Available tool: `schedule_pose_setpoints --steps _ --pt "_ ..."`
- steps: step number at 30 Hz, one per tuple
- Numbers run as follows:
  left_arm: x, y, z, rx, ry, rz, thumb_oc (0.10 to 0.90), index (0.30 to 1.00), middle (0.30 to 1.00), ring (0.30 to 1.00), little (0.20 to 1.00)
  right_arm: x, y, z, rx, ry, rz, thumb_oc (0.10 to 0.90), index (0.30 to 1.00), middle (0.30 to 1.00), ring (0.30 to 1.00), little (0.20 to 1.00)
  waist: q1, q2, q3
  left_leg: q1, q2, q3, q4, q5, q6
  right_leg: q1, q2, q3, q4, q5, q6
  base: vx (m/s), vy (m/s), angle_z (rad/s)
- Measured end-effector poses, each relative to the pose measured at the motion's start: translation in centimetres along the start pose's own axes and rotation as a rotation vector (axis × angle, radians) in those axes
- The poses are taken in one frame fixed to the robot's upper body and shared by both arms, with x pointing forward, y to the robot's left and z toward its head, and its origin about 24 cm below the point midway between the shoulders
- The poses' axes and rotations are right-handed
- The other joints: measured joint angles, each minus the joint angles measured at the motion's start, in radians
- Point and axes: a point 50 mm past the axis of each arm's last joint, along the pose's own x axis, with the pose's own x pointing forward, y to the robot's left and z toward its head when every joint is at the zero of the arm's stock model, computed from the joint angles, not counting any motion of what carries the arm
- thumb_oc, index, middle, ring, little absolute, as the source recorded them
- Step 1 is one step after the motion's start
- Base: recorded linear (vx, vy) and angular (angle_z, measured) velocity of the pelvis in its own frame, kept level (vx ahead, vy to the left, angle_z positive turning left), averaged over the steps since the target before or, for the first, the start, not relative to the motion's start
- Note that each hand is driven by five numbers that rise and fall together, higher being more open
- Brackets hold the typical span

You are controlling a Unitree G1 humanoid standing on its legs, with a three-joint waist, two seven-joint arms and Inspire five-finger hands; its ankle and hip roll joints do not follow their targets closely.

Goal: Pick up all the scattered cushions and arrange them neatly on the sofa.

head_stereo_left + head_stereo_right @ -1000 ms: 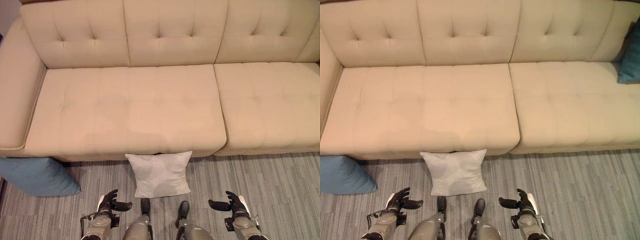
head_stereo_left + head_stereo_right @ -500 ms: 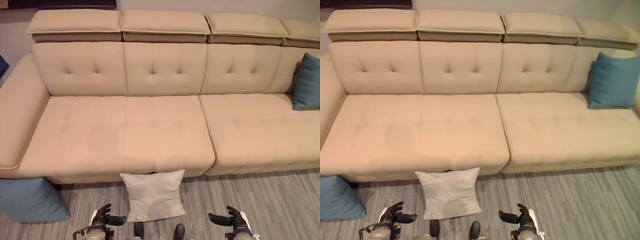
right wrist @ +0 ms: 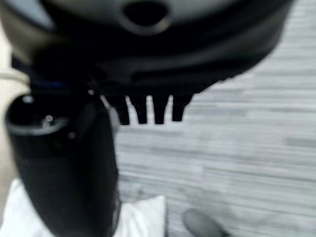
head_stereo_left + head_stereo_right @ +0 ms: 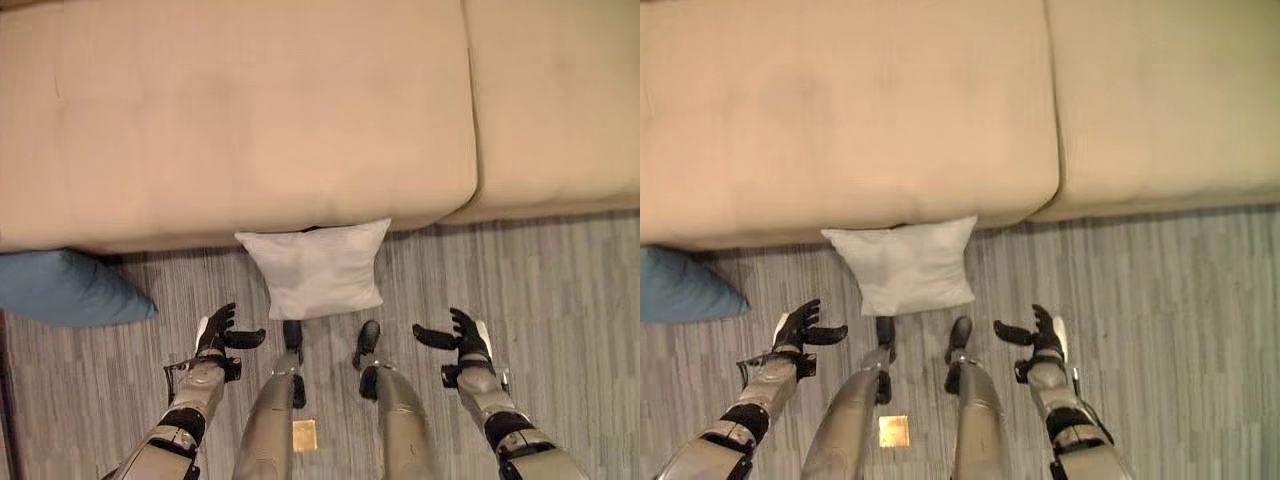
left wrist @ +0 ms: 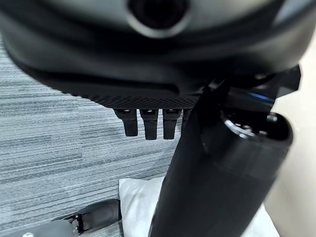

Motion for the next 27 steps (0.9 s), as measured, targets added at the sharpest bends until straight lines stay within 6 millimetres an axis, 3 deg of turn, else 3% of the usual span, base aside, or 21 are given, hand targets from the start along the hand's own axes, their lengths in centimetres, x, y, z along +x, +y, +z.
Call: schedule_pose_setpoints --steps 2,4,6,10,11,14,20,27 --pt "0.6 -0.1 2.7 -0.039 -0.081 0.012 0.800 0.900 0.900 0.900 0.900 1.0 -0.5 3.5 0.028 -0.100 -0.027 0.800 0.900 0.900 0.900 0.900 -0.001 0.002 0.012 -0.110 0.002 -0.003 0.030 0.003 -0.001 -0.106 -0.004 0.004 0.032 0.005 -0.008 -0.06 0.028 0.10" --pt "1.2 -0.4 5.2 -0.055 -0.141 0.008 0.800 0.900 0.900 0.900 0.900 1.5 -0.8 6.4 0.070 -0.178 -0.045 0.800 0.900 0.900 0.900 0.900 0.006 -0.002 0.072 -0.139 0.003 -0.002 0.056 0.003 -0.001 -0.135 -0.003 0.007 0.050 0.015 -0.025 -0.07 0.052 -0.01" --pt "1.3 -0.7 6.2 -0.011 -0.180 -0.001 0.800 0.900 0.900 0.900 0.900 1.7 -1.0 7.6 0.074 -0.212 -0.057 0.800 0.900 0.900 0.900 0.900 0.007 -0.008 0.051 -0.217 0.003 -0.002 0.092 -0.017 0.007 -0.209 -0.010 0.019 0.069 0.001 -0.023 -0.02 0.018 -0.05" --pt "1.8 -0.7 12.0 -0.027 -0.334 0.005 0.800 0.900 0.900 0.900 0.900 2.4 -2.6 12.8 0.116 -0.335 -0.118 0.800 0.900 0.900 0.900 0.900 -0.002 -0.015 0.057 -0.395 0.001 -0.004 0.181 -0.025 0.013 -0.378 -0.027 0.024 0.151 -0.002 -0.031 0.00 0.014 0.05" --pt "1.9 -0.5 13.6 -0.044 -0.374 0.016 0.800 0.900 0.900 0.900 0.900 2.4 -2.8 14.3 0.141 -0.372 -0.124 0.800 0.900 0.900 0.900 0.900 -0.002 -0.020 0.086 -0.410 0.002 -0.005 0.202 -0.031 0.013 -0.389 -0.029 0.024 0.164 -0.004 -0.037 0.03 0.026 0.04" --pt "1.5 -0.6 16.5 -0.070 -0.465 0.027 0.800 0.900 0.900 0.900 0.900 1.9 -2.7 17.2 0.181 -0.456 -0.133 0.800 0.900 0.900 0.900 0.900 -0.010 -0.026 0.092 -0.489 0.002 -0.007 0.295 -0.069 0.020 -0.458 -0.045 0.034 0.238 -0.028 -0.046 0.05 0.013 0.02" --pt "0.4 -0.8 20.2 -0.115 -0.601 0.013 0.800 0.900 0.900 0.900 0.900 0.9 -3.9 22.0 0.209 -0.616 -0.152 0.800 0.900 0.900 0.900 0.900 -0.006 -0.026 0.079 -0.668 -0.003 -0.009 0.412 -0.098 0.027 -0.637 -0.070 0.050 0.348 -0.065 -0.052 0.03 0.006 0.06" --pt "-0.1 -1.1 22.0 -0.142 -0.650 0.013 0.800 0.900 0.900 0.900 0.900 0.0 -3.5 23.8 0.215 -0.692 -0.115 0.800 0.900 0.900 0.900 0.900 0.004 -0.026 0.080 -0.779 -0.013 -0.023 0.486 -0.109 0.025 -0.741 -0.096 0.048 0.431 -0.090 -0.064 0.05 -0.011 0.08"
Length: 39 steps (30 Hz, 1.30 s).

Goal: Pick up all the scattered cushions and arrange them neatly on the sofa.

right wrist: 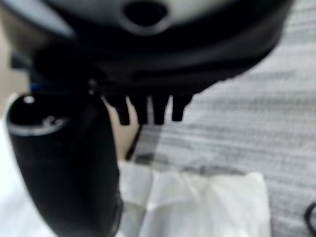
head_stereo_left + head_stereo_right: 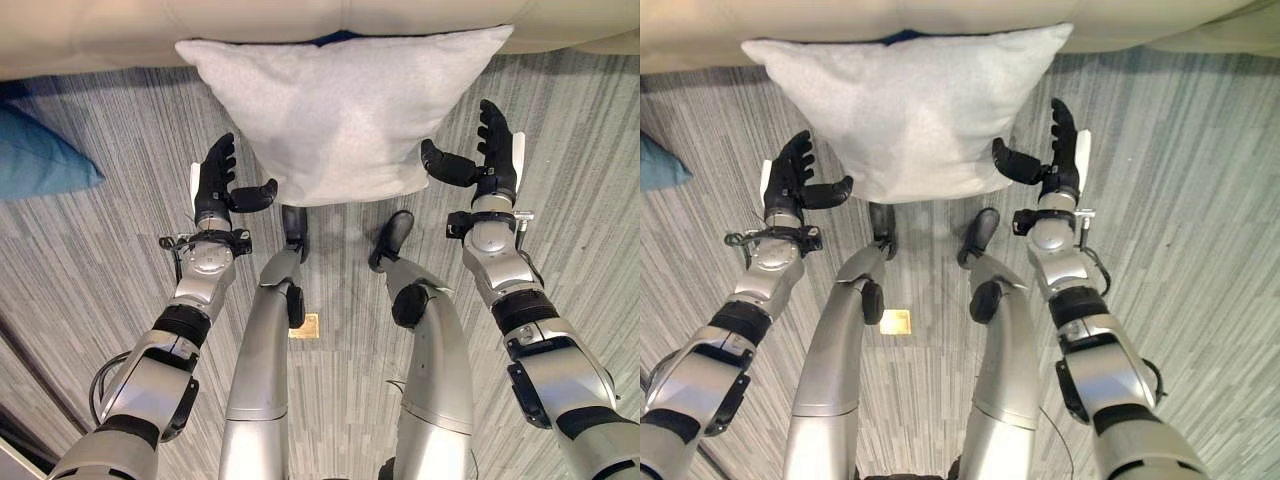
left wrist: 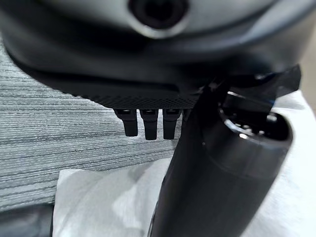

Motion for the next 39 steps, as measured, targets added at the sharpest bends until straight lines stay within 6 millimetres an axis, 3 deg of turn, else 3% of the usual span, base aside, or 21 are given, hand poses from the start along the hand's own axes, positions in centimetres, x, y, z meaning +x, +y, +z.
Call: schedule_pose_setpoints --steps 3,5,15,16,17,18,19,20,23,30,33,36,37,39 --pt "0.3 -0.7 0.9 0.008 -0.028 -0.020 0.800 0.900 0.900 0.900 0.900 0.4 0.4 1.3 0.001 -0.042 0.016 0.800 0.900 0.900 0.900 0.900 0.008 0.000 0.000 -0.024 -0.003 -0.002 0.020 -0.003 -0.001 -0.025 -0.009 0.000 0.024 -0.006 -0.004 0.03 -0.008 0.03" --pt "0.9 -1.4 2.6 0.008 -0.075 -0.031 0.800 0.900 0.900 0.900 0.900 0.9 0.6 2.7 -0.009 -0.086 0.030 0.800 0.900 0.900 0.900 0.900 0.012 0.000 0.000 -0.049 -0.003 -0.006 0.024 -0.003 -0.001 -0.047 -0.010 -0.002 0.028 -0.011 -0.012 0.00 0.000 0.00" --pt "2.3 -3.3 6.4 0.006 -0.145 -0.034 0.800 0.900 0.900 0.900 0.900 1.5 1.7 4.9 -0.002 -0.133 0.059 0.800 0.900 0.900 0.900 0.900 0.011 0.002 -0.001 -0.074 -0.003 -0.013 0.021 0.002 -0.006 -0.069 -0.010 -0.013 0.027 -0.006 -0.010 0.00 0.000 0.00" --pt "2.4 -3.4 6.6 -0.001 -0.148 -0.034 0.800 0.900 0.900 0.900 0.900 1.5 1.7 5.0 0.002 -0.133 0.058 0.595 0.592 0.592 0.592 0.592 0.011 0.001 -0.001 -0.077 -0.003 -0.014 0.020 0.002 -0.006 -0.071 -0.010 -0.014 0.027 -0.007 -0.010 0.00 0.000 0.00" --pt "2.4 -3.6 6.8 -0.015 -0.147 -0.032 0.800 0.900 0.900 0.900 0.900 1.5 1.7 5.0 0.011 -0.131 0.057 0.482 0.422 0.422 0.422 0.422 0.010 0.002 -0.001 -0.078 -0.003 -0.015 0.019 0.002 -0.007 -0.072 -0.010 -0.016 0.025 -0.007 -0.010 0.00 0.000 0.00" --pt "2.3 -3.8 6.7 -0.034 -0.141 -0.022 0.599 0.599 0.599 0.599 0.599 1.5 1.8 5.0 0.028 -0.125 0.055 0.400 0.300 0.300 0.300 0.300 0.010 0.001 -0.001 -0.078 -0.003 -0.017 0.017 0.004 -0.008 -0.069 -0.010 -0.018 0.021 -0.006 -0.011 0.00 0.000 0.00" --pt "2.2 -4.0 6.7 -0.046 -0.139 -0.022 0.563 0.545 0.545 0.545 0.545 1.5 1.7 5.1 0.031 -0.127 0.050 0.400 0.300 0.300 0.300 0.300 0.009 0.002 -0.001 -0.077 -0.003 -0.018 0.016 0.004 -0.009 -0.068 -0.010 -0.019 0.020 -0.006 -0.011 0.00 0.000 0.00" --pt "2.2 -4.0 6.7 -0.055 -0.135 -0.018 0.400 0.300 0.300 0.300 0.300 1.5 1.6 5.1 0.032 -0.129 0.044 0.400 0.300 0.300 0.300 0.300 0.009 0.002 -0.001 -0.077 -0.003 -0.019 0.014 0.005 -0.010 -0.068 -0.010 -0.020 0.019 -0.006 -0.012 0.00 0.000 0.00" --pt "2.4 -3.5 6.8 -0.069 -0.130 0.003 0.400 0.300 0.300 0.300 0.300 1.8 0.8 5.4 0.025 -0.139 0.025 0.400 0.300 0.300 0.300 0.300 0.005 0.002 -0.001 -0.065 -0.001 -0.019 0.002 0.013 -0.010 -0.054 -0.007 -0.025 0.004 0.004 -0.019 0.00 0.000 0.00" --pt "2.2 -1.8 6.0 -0.113 -0.088 0.047 0.400 0.300 0.300 0.300 0.300 0.7 2.4 4.6 0.023 -0.129 0.119 0.400 0.300 0.300 0.300 0.300 -0.015 0.001 0.007 0.018 0.008 -0.006 -0.033 0.022 -0.007 0.027 0.009 -0.021 -0.045 0.028 -0.019 -0.01 0.015 -0.05" --pt "0.5 -1.2 2.7 -0.118 -0.018 0.047 0.400 0.300 0.300 0.300 0.300 -1.3 3.2 1.9 0.049 -0.065 0.154 0.400 0.300 0.300 0.300 0.300 -0.019 0.001 -0.001 0.144 0.006 -0.002 -0.126 0.045 -0.005 0.144 0.025 -0.022 -0.130 0.053 0.003 -0.07 -0.005 -0.08" --pt "-1.0 -1.1 1.0 -0.169 0.013 0.044 0.400 0.300 0.300 0.300 0.300 -2.9 3.0 0.7 0.091 -0.047 0.161 0.400 0.300 0.300 0.300 0.300 -0.020 0.001 -0.002 0.239 -0.001 -0.002 -0.205 0.076 -0.008 0.226 0.030 -0.029 -0.182 0.066 0.006 -0.06 -0.027 0.02" --pt "-1.9 -1.2 -0.2 -0.185 0.044 0.044 0.400 0.300 0.300 0.300 0.300 -3.8 3.1 -0.5 0.094 -0.014 0.168 0.400 0.300 0.300 0.300 0.300 -0.020 0.000 -0.033 0.262 0.000 -0.005 -0.233 0.079 -0.013 0.248 0.038 -0.033 -0.205 0.062 0.014 -0.06 -0.064 -0.01" --pt "-2.6 -1.0 -0.7 -0.203 0.048 0.033 0.400 0.300 0.300 0.300 0.300 -4.6 2.9 -1.0 0.108 -0.010 0.173 0.400 0.300 0.300 0.300 0.300 -0.020 -0.002 -0.040 0.299 0.003 -0.005 -0.269 0.094 -0.018 0.282 0.044 -0.040 -0.233 0.075 0.010 -0.06 -0.057 -0.05"
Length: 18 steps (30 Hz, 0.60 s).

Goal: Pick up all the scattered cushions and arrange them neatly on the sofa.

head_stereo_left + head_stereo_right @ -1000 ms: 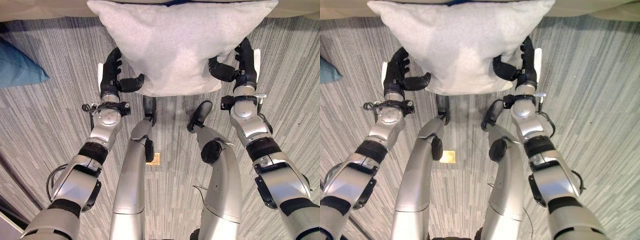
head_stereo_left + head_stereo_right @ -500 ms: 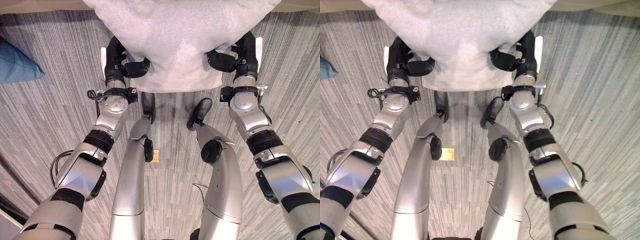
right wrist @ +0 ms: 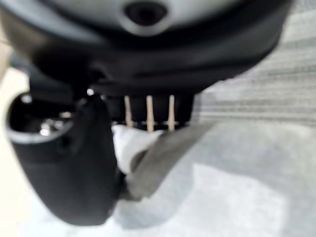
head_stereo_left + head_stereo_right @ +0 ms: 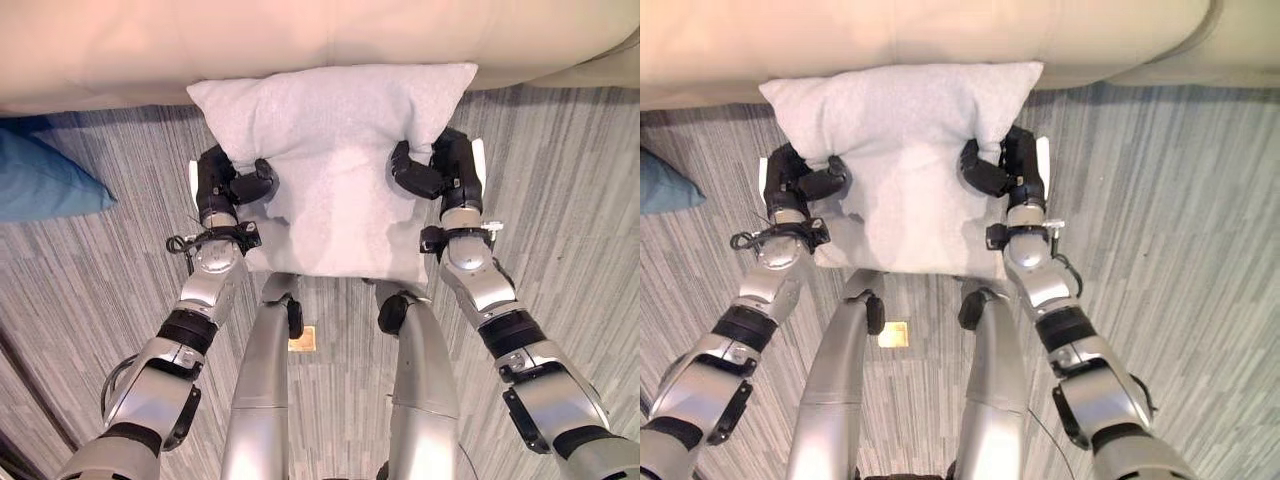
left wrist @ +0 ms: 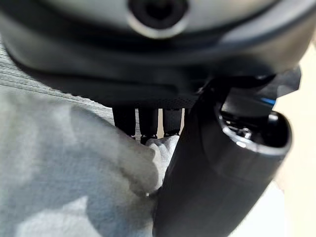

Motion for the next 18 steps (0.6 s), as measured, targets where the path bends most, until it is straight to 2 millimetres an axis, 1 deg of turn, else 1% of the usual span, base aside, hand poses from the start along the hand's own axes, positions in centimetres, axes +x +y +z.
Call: schedule_pose_setpoints --steps 1,2,3,4,6,8,10,11,12,13,14,18 --pt "-0.3 0.1 -0.5 0.002 0.016 -0.001 0.400 0.300 0.300 0.300 0.300 -0.5 0.1 -0.6 -0.002 0.016 0.009 0.400 0.300 0.300 0.300 0.300 -0.001 0.000 0.017 0.049 0.008 0.001 -0.017 0.006 -0.005 0.053 0.010 -0.006 -0.019 0.012 -0.008 -0.09 -0.088 -0.12" --pt "-2.7 0.9 -3.9 0.002 0.107 0.003 0.400 0.300 0.300 0.300 0.300 -3.3 0.9 -3.1 0.020 0.085 0.036 0.400 0.300 0.300 0.300 0.300 -0.008 -0.011 -0.037 0.135 0.009 -0.008 -0.063 0.007 -0.008 0.136 0.024 -0.011 -0.073 0.011 0.003 -0.07 -0.073 -0.11" --pt "-4.1 1.3 -5.3 -0.004 0.128 -0.001 0.400 0.300 0.300 0.300 0.300 -5.1 0.8 -4.3 0.034 0.097 0.033 0.400 0.300 0.300 0.300 0.300 -0.012 -0.011 -0.113 0.127 0.009 -0.008 -0.075 0.006 -0.010 0.128 0.025 -0.011 -0.079 0.009 0.009 -0.09 -0.128 -0.07" --pt "-4.7 1.0 -5.4 -0.019 0.122 -0.029 0.400 0.300 0.300 0.300 0.300 -5.9 0.5 -4.3 0.057 0.086 0.018 0.400 0.300 0.300 0.300 0.300 -0.018 -0.012 -0.120 0.175 0.010 -0.010 -0.099 0.011 -0.015 0.172 0.032 -0.015 -0.097 0.012 0.009 -0.04 -0.083 -0.03" --pt "-5.2 1.0 -5.5 -0.026 0.124 -0.048 0.400 0.300 0.300 0.300 0.300 -6.6 0.0 -4.5 0.070 0.095 0.003 0.400 0.300 0.300 0.300 0.300 -0.019 -0.012 -0.120 0.243 0.012 -0.006 -0.128 0.014 -0.020 0.236 0.040 -0.015 -0.124 0.017 0.009 0.00 -0.079 -0.09" --pt "-6.1 1.5 -6.4 -0.024 0.152 -0.070 0.400 0.300 0.300 0.300 0.300 -7.7 -0.4 -5.6 0.071 0.137 -0.004 0.400 0.300 0.300 0.300 0.300 -0.018 -0.012 -0.120 0.369 0.016 0.000 -0.193 0.025 -0.033 0.350 0.055 -0.015 -0.174 0.021 0.016 0.05 -0.059 -0.14" --pt "-7.3 2.2 -7.4 -0.007 0.189 -0.092 0.400 0.300 0.300 0.300 0.300 -9.5 -0.8 -6.7 0.065 0.181 0.013 0.400 0.300 0.300 0.300 0.300 -0.020 -0.009 -0.126 0.489 0.023 -0.001 -0.245 0.027 -0.037 0.465 0.069 -0.021 -0.217 0.014 0.028 0.04 -0.060 -0.07" --pt "-8.7 2.5 -8.1 -0.001 0.208 -0.128 0.400 0.300 0.300 0.300 0.300 -11.4 -1.6 -7.5 0.064 0.214 0.018 0.400 0.300 0.300 0.300 0.300 -0.020 0.008 -0.139 0.601 0.030 -0.007 -0.299 0.031 -0.043 0.577 0.084 -0.041 -0.266 0.010 0.034 0.04 -0.042 -0.02" --pt "-9.3 2.3 -8.5 0.000 0.222 -0.149 0.400 0.300 0.300 0.300 0.300 -11.9 -1.7 -7.9 0.061 0.230 0.019 0.400 0.300 0.300 0.300 0.300 -0.021 0.017 -0.149 0.637 0.033 -0.009 -0.314 0.031 -0.044 0.616 0.090 -0.045 -0.283 0.011 0.032 0.10 -0.070 0.04" --pt "-9.5 2.5 -8.6 -0.001 0.227 -0.152 0.400 0.300 0.300 0.300 0.300 -12.2 -2.3 -8.2 0.052 0.242 0.013 0.400 0.300 0.300 0.300 0.300 -0.024 0.029 -0.154 0.672 0.035 -0.008 -0.328 0.031 -0.045 0.654 0.093 -0.051 -0.293 0.008 0.037 0.08 -0.042 -0.01" --pt "-10.0 2.4 -9.0 -0.010 0.245 -0.153 0.400 0.300 0.300 0.300 0.300 -12.6 -2.7 -8.5 0.045 0.257 0.006 0.400 0.300 0.300 0.300 0.300 -0.023 0.041 -0.162 0.719 0.037 -0.009 -0.351 0.033 -0.048 0.693 0.100 -0.051 -0.311 0.011 0.033 0.11 -0.054 -0.03" --pt "-11.6 3.4 -10.4 0.004 0.308 -0.163 0.400 0.300 0.300 0.300 0.300 -14.4 -3.0 -9.6 0.035 0.315 0.043 0.400 0.300 0.300 0.300 0.300 -0.027 0.062 -0.175 0.887 0.052 0.000 -0.423 0.039 -0.056 0.854 0.131 -0.046 -0.390 0.013 0.035 0.12 -0.039 -0.13"
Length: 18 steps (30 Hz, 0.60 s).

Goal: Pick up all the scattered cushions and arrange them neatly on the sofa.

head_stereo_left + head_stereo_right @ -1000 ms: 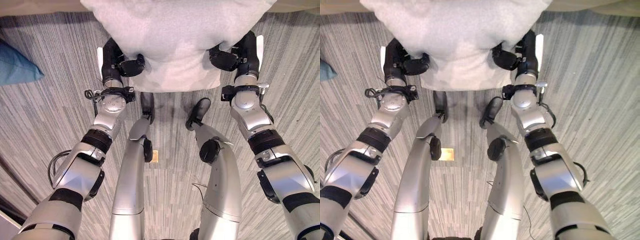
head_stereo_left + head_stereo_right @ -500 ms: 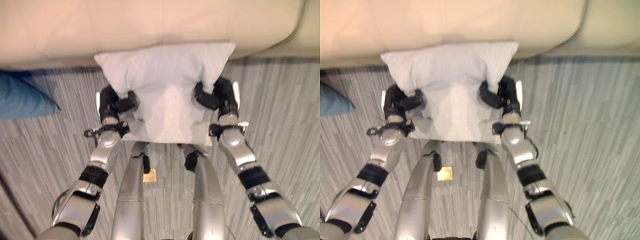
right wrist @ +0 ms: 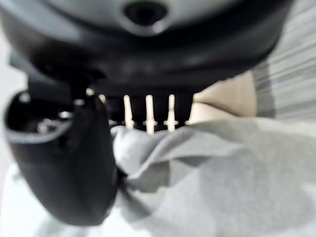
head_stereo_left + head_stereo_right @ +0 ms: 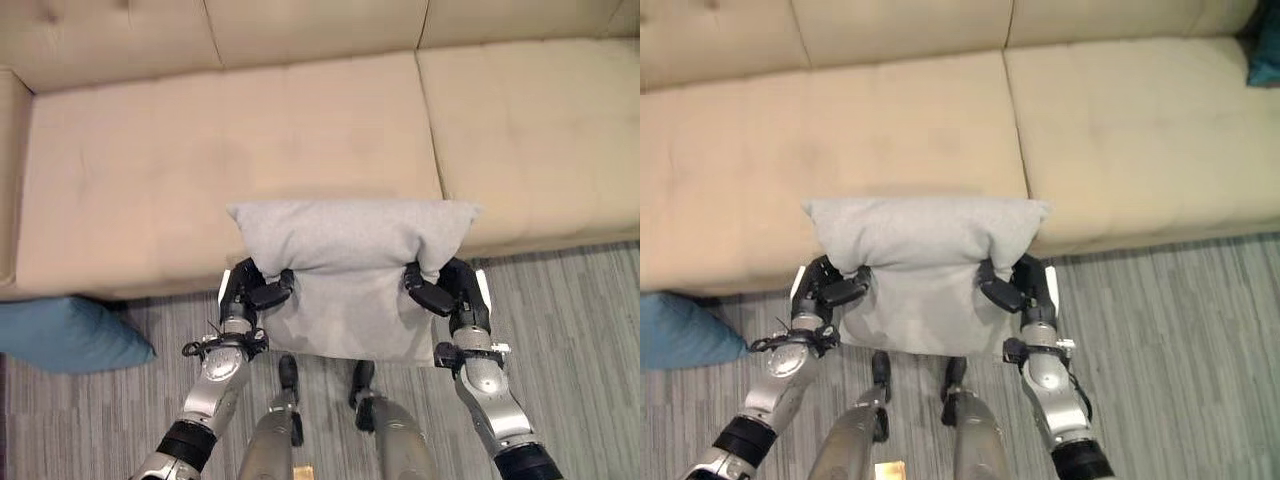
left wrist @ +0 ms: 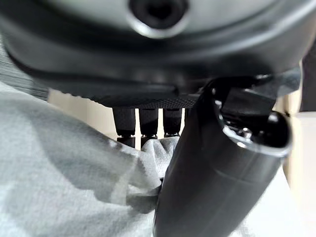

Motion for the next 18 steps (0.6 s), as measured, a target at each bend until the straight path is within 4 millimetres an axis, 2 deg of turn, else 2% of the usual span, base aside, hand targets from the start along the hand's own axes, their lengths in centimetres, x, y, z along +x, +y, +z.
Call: schedule_pose_setpoints --steps 1,3,6,8,10,12,14,15,16,17,18 --pt "-0.7 0.1 -0.8 0.002 0.032 -0.011 0.400 0.300 0.300 0.300 0.300 -0.7 -0.3 -0.7 -0.007 0.030 0.007 0.400 0.300 0.300 0.300 0.300 -0.005 0.014 -0.019 0.063 0.008 0.003 -0.033 -0.002 -0.003 0.064 0.015 0.002 -0.040 -0.003 0.008 0.14 -0.042 -0.13" --pt "-1.7 0.0 -1.6 -0.004 0.056 -0.024 0.400 0.300 0.300 0.300 0.300 -1.3 -0.5 -1.4 -0.013 0.057 0.004 0.400 0.300 0.300 0.300 0.300 -0.017 0.028 -0.071 0.076 0.013 0.002 -0.046 -0.003 -0.005 0.084 0.025 0.005 -0.069 0.000 0.011 0.13 -0.037 -0.09" --pt "-2.4 -0.1 -2.5 -0.012 0.094 -0.026 0.400 0.300 0.300 0.300 0.300 -1.8 -0.9 -2.0 -0.029 0.087 0.007 0.400 0.300 0.300 0.300 0.300 -0.018 0.026 -0.075 0.164 0.015 0.003 -0.063 -0.002 -0.007 0.176 0.040 0.026 -0.128 0.021 0.007 0.12 0.004 -0.27" --pt "-3.5 0.3 -3.8 -0.011 0.148 -0.021 0.400 0.300 0.300 0.300 0.300 -2.6 -1.0 -2.7 -0.055 0.114 0.024 0.400 0.300 0.300 0.300 0.300 -0.014 0.012 -0.126 0.209 0.008 0.000 -0.060 -0.002 -0.006 0.223 0.047 0.072 -0.172 0.030 0.016 0.07 0.042 -0.63" --pt "-3.7 0.3 -4.0 -0.010 0.159 -0.024 0.400 0.300 0.300 0.300 0.300 -2.7 -1.0 -2.8 -0.058 0.119 0.023 0.400 0.300 0.300 0.300 0.300 -0.018 0.001 -0.139 0.235 0.009 -0.002 -0.057 -0.002 -0.006 0.255 0.061 0.098 -0.211 0.060 0.013 0.05 0.070 -0.49" --pt "-3.8 0.3 -4.1 0.000 0.167 -0.025 0.400 0.300 0.300 0.300 0.300 -2.9 -1.0 -3.0 -0.060 0.134 0.023 0.400 0.300 0.300 0.300 0.300 -0.014 -0.025 -0.149 0.235 0.002 -0.005 -0.009 -0.008 -0.003 0.275 0.058 0.137 -0.231 0.079 0.012 0.06 0.093 -0.54" --pt "-4.0 0.3 -4.4 0.008 0.176 -0.026 0.400 0.300 0.300 0.300 0.300 -3.1 -1.1 -3.3 -0.063 0.148 0.023 0.400 0.300 0.300 0.300 0.300 -0.016 -0.051 -0.148 0.201 -0.009 -0.029 0.089 -0.064 -0.005 0.305 0.037 0.163 -0.246 0.090 0.000 0.07 0.084 -0.44" --pt "-4.2 0.2 -4.6 0.004 0.184 -0.028 0.400 0.300 0.300 0.300 0.300 -3.2 -1.2 -3.4 -0.068 0.154 0.023 0.400 0.300 0.300 0.300 0.300 -0.014 -0.052 -0.157 0.207 -0.019 -0.066 0.070 -0.096 -0.003 0.305 0.037 0.175 -0.249 0.090 0.000 0.08 0.133 -0.54" --pt "-4.4 -0.2 -4.9 -0.008 0.198 -0.039 0.400 0.300 0.300 0.300 0.300 -3.1 -1.9 -3.3 -0.097 0.152 0.027 0.400 0.300 0.300 0.300 0.300 -0.019 -0.010 -0.176 0.232 -0.012 -0.106 -0.028 -0.070 -0.007 0.301 0.073 0.193 -0.249 0.087 0.004 0.06 0.148 -0.59" --pt "-4.5 -0.5 -5.1 -0.012 0.206 -0.052 0.400 0.300 0.300 0.300 0.300 -3.1 -2.3 -3.4 -0.109 0.161 0.021 0.400 0.300 0.300 0.300 0.300 -0.025 0.018 -0.190 0.240 0.014 -0.093 -0.052 -0.085 -0.013 0.298 0.099 0.196 -0.249 0.082 0.011 0.07 0.207 -0.46" --pt "-4.4 -0.5 -5.1 -0.001 0.207 -0.056 0.400 0.300 0.300 0.300 0.300 -3.2 -2.2 -3.7 -0.098 0.177 0.012 0.400 0.300 0.300 0.300 0.300 -0.031 0.003 -0.193 0.248 -0.001 -0.092 -0.064 -0.075 -0.010 0.285 0.091 0.204 -0.239 0.081 0.022 0.04 0.154 -0.30"
